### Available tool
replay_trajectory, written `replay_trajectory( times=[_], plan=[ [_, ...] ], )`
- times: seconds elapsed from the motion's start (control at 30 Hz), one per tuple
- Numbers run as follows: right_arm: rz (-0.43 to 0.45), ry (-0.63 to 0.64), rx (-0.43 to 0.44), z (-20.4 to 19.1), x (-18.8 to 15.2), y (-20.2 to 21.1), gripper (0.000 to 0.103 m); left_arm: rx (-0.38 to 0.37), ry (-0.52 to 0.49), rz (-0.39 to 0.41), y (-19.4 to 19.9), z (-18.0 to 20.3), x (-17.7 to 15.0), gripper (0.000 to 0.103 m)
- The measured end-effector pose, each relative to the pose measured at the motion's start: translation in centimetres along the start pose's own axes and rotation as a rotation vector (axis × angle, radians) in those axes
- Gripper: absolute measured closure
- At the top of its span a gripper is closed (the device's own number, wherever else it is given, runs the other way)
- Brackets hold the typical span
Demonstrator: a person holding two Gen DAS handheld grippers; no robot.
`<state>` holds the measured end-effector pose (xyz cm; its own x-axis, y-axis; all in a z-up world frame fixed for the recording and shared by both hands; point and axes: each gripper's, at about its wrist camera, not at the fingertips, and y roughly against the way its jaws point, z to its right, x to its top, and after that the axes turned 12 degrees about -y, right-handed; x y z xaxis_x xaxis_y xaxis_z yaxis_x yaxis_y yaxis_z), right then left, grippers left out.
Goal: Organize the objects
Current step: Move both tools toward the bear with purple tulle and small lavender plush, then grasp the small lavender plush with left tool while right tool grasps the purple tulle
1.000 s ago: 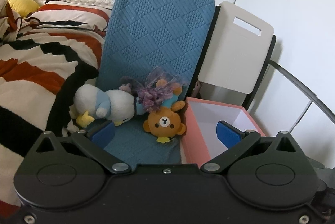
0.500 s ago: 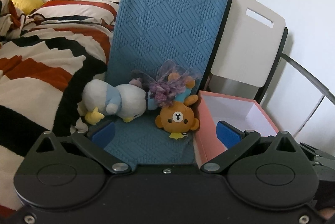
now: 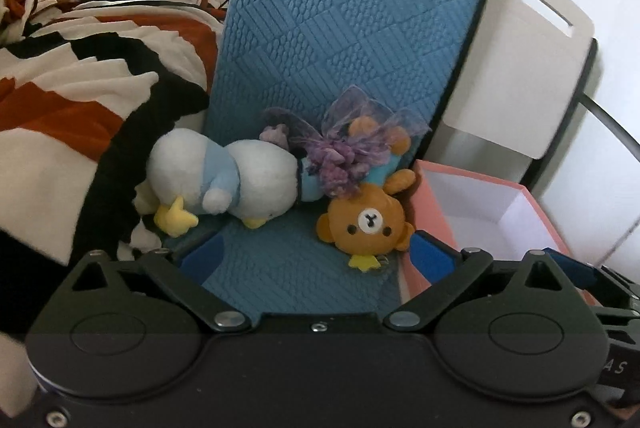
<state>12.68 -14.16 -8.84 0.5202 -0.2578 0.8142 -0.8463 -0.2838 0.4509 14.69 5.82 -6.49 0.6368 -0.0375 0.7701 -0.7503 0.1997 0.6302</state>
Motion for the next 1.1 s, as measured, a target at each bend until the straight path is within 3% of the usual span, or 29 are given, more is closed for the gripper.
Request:
replay_trajectory(
  times=[0.67, 0.97, 1.1],
  plan=[
    [-0.038, 0.014, -0.022, 0.1, 2.7, -15.5, 0.016, -0.035, 0.023, -0.064, -15.8, -5.3, 6.9, 0.008],
    [-0.067, 0.041, -0.036, 0.1, 3.0, -21.1, 0.031, -0.076, 0.052, -0.097, -21.5, -7.2, 8.6, 0.025],
    [-0.081, 0.073, -0.040, 0.1, 3.0, -22.8, 0.048, -0.074, 0.055, -0.114, -23.5, -7.8, 8.8, 0.032]
  ],
)
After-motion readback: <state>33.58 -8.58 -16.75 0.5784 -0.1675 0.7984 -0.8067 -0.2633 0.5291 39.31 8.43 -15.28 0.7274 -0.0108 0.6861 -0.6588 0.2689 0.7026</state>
